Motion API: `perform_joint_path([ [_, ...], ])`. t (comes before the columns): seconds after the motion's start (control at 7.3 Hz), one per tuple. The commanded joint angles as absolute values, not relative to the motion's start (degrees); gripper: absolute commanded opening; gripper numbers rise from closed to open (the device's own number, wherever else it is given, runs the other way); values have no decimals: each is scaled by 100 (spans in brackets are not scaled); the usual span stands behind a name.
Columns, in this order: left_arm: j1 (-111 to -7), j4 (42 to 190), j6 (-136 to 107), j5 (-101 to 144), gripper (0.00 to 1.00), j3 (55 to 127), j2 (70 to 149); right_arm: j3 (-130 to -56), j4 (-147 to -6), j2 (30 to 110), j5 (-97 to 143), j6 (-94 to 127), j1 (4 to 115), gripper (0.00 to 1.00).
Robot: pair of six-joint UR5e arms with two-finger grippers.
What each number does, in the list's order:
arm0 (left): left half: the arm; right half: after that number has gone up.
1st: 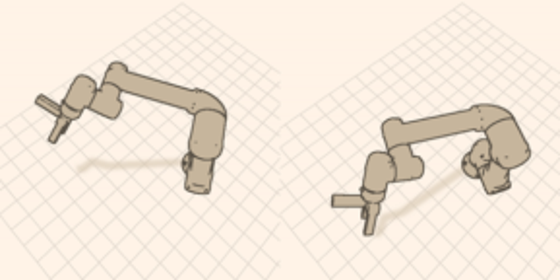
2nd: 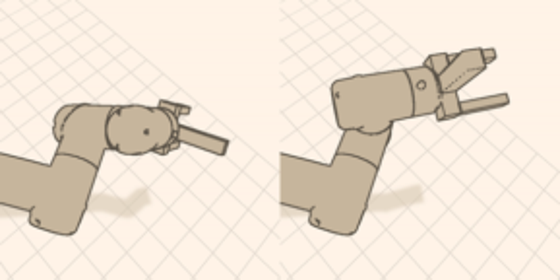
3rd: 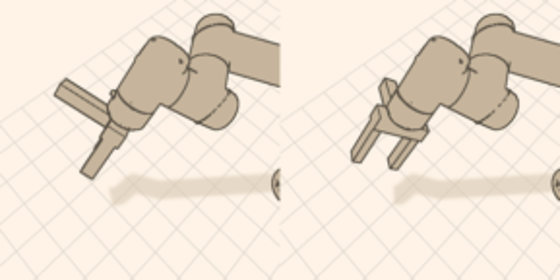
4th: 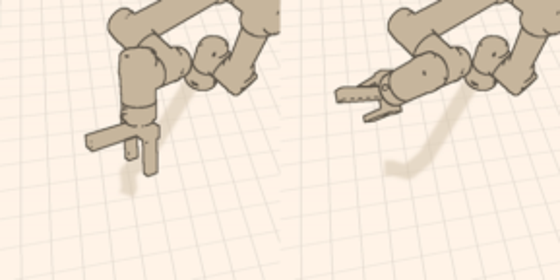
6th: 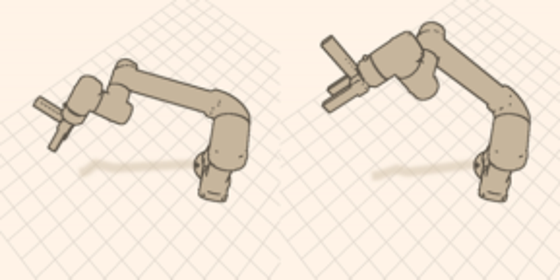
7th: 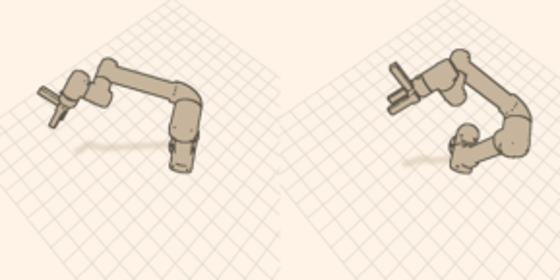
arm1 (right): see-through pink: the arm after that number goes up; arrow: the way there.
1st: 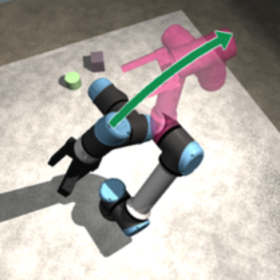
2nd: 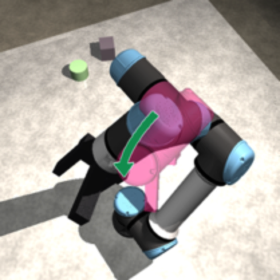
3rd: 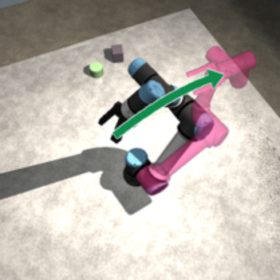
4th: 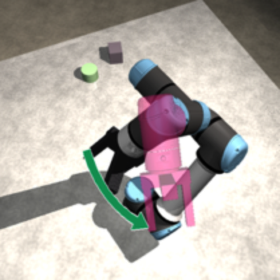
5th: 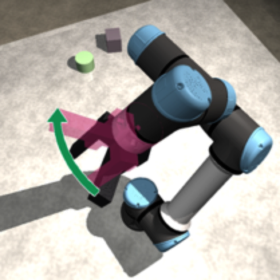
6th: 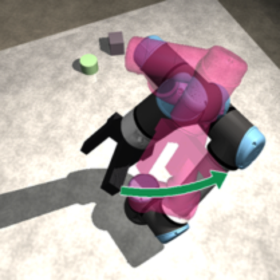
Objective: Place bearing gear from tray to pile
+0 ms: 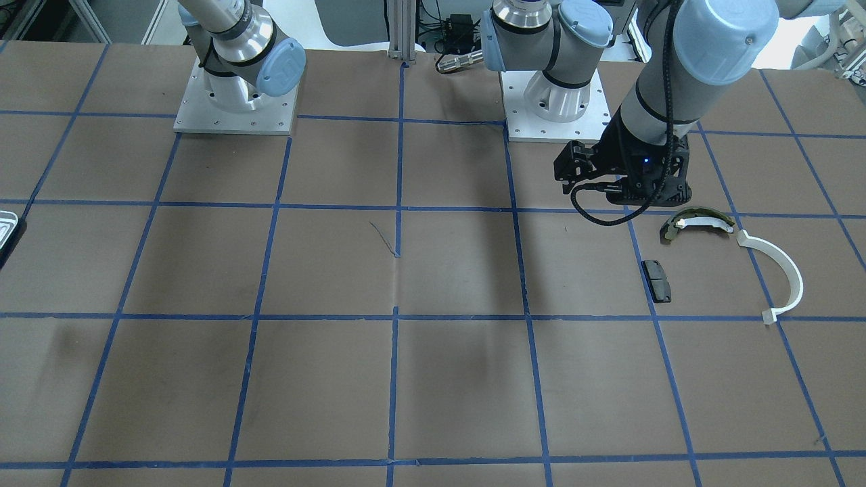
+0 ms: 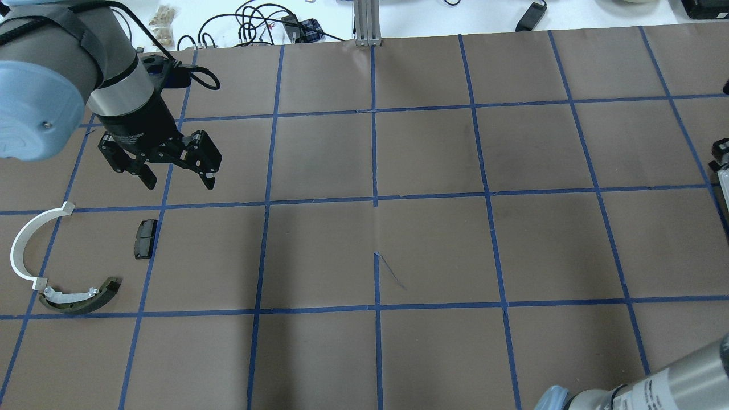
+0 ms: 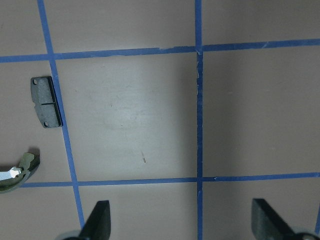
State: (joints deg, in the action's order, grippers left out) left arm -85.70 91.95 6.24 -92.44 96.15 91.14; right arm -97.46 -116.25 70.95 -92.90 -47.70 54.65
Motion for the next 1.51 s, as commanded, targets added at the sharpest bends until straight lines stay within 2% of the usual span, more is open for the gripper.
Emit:
perform_joint_path([
  [0.0, -8569, 9193, 624, -9246, 100, 9615, 9114, -10579, -11470, 8029, -9237, -2927, 7041, 0],
  [0.27, -8561, 9176, 624, -9246, 100, 9615, 9114, -10661, -11479, 8078, -9167, -986, 8702, 0],
  [0.68, -8561, 9167, 624, -9237, 100, 9607, 9158, -10564, -12361, 7465, -8552, 969, 10375, 0],
  [0.96, -8561, 8983, 624, -9237, 100, 9615, 9237, -10564, -13135, 6797, -8552, 1850, 11010, 0],
  [1.23, -8552, 8913, 615, -9237, 100, 9607, 9246, -10564, -13367, 6470, -8552, 2589, 11371, 0],
  [1.37, -8552, 8808, 607, -9229, 100, 9598, 9281, -10582, -13377, 6451, -8552, 2680, 11417, 30],
])
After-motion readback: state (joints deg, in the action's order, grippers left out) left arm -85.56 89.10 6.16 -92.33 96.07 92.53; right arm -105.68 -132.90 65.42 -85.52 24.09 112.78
